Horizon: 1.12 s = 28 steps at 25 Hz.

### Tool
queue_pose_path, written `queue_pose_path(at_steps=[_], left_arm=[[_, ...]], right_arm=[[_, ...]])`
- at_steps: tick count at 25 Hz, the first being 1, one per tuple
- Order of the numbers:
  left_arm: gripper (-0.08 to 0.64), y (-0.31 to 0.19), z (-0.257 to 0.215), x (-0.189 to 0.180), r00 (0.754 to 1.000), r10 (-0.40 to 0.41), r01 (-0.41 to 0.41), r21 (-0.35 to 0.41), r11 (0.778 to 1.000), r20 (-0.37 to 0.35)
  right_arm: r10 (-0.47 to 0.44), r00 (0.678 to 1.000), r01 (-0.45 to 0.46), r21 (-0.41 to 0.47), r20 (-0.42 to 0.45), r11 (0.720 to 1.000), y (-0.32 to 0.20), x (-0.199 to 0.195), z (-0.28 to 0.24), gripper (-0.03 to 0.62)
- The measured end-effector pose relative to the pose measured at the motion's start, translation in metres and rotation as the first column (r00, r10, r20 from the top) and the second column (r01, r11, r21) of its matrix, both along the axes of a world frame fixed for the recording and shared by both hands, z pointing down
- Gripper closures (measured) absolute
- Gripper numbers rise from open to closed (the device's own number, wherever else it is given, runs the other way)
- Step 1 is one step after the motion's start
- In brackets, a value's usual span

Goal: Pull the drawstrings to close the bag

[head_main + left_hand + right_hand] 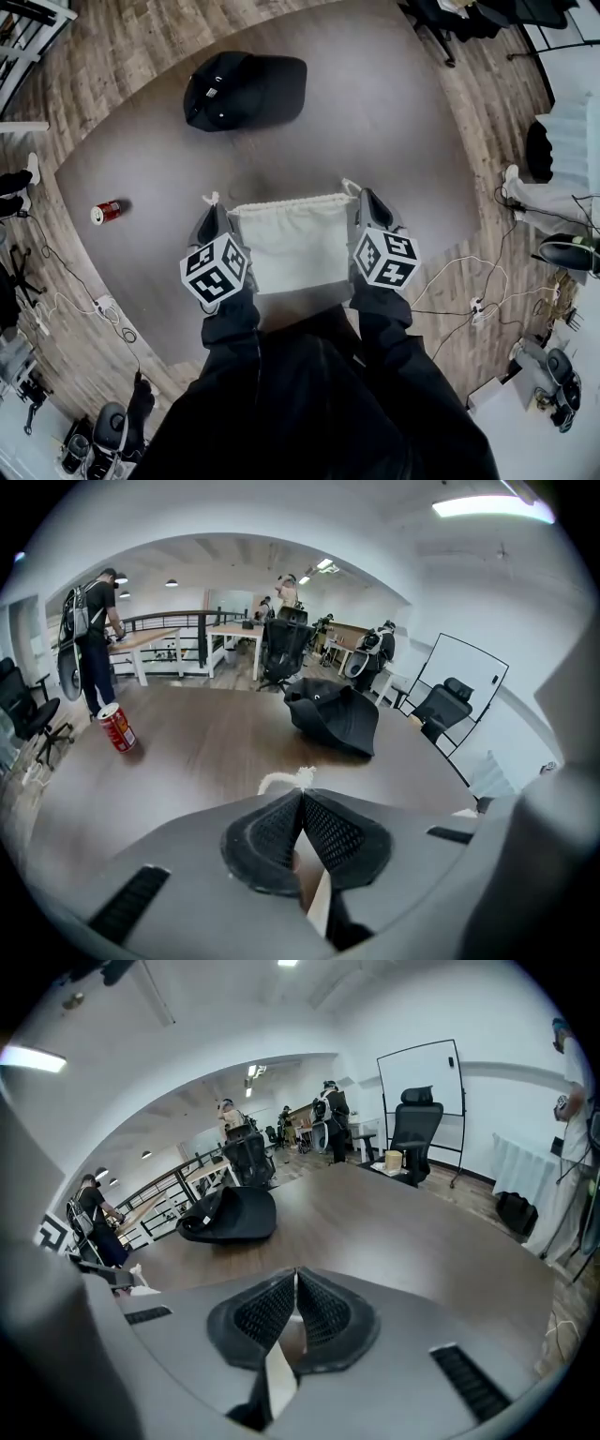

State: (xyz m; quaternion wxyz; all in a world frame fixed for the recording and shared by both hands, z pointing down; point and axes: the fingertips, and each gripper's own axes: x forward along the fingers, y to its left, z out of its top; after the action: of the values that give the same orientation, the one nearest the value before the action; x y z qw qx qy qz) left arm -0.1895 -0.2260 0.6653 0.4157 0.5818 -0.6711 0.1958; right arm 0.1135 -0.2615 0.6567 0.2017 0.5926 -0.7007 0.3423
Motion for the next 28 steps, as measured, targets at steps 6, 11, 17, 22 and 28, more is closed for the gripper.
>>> queue_pose_path(at_steps=[6, 11, 17, 22, 28], left_arm=[[0.528, 0.013, -0.025, -0.021, 0.998, -0.052, 0.051, 0.037, 0.998, 0.028], [0.528, 0.022, -0.043, -0.038, 0.995, -0.091, 0.088, 0.069, 0.994, 0.043], [0.528, 0.038, -0.058, -0.051, 0.991, -0.126, 0.121, 0.094, 0.988, 0.052], [0.528, 0.051, -0.069, -0.054, 0.989, -0.138, 0.131, 0.122, 0.984, 0.051], [0.528, 0.060, -0.103, -0.055, 0.992, -0.113, 0.101, 0.195, 0.976, 0.048]], right_arm=[[0.042, 0.999, -0.041, 0.033, -0.033, 0.999, 0.012, 0.028, -0.022, 0.566], [0.064, 0.996, -0.061, 0.055, -0.058, 0.997, 0.023, 0.050, -0.035, 0.566], [0.080, 0.994, -0.073, 0.081, -0.080, 0.994, 0.036, 0.062, -0.050, 0.566], [0.076, 0.991, -0.064, 0.111, -0.107, 0.992, 0.049, 0.069, -0.061, 0.566], [0.073, 0.986, -0.043, 0.198, -0.148, 0.979, 0.056, 0.074, -0.100, 0.566]])
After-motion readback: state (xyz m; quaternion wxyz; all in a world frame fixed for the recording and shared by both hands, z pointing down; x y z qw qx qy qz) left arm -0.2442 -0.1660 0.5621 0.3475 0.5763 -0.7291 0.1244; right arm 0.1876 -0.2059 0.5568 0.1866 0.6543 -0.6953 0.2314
